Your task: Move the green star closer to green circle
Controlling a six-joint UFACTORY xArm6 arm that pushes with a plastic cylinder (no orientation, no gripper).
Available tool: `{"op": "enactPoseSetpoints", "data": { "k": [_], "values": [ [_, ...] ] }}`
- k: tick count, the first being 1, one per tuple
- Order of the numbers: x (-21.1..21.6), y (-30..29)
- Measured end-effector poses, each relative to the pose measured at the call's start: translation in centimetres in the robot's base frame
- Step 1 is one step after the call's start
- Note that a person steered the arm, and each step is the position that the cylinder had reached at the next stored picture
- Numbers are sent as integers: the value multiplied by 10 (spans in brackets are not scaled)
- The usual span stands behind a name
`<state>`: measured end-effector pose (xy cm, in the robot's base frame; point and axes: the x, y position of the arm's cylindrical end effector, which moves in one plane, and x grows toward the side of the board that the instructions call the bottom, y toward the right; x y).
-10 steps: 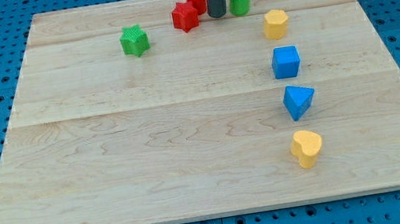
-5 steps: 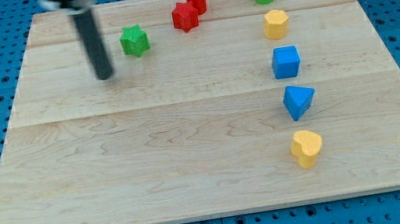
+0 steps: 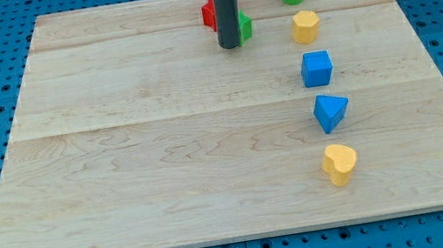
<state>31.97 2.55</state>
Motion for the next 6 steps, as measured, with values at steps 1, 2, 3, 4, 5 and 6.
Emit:
{"op": "enactPoseSetpoints", "data": {
  "k": [1, 2, 3, 4, 5, 6],
  "values": [
    [-18, -10],
    [-22, -10],
    [-25, 14],
    [-43, 49],
    [-47, 50],
    [-43, 48]
  ]
}}
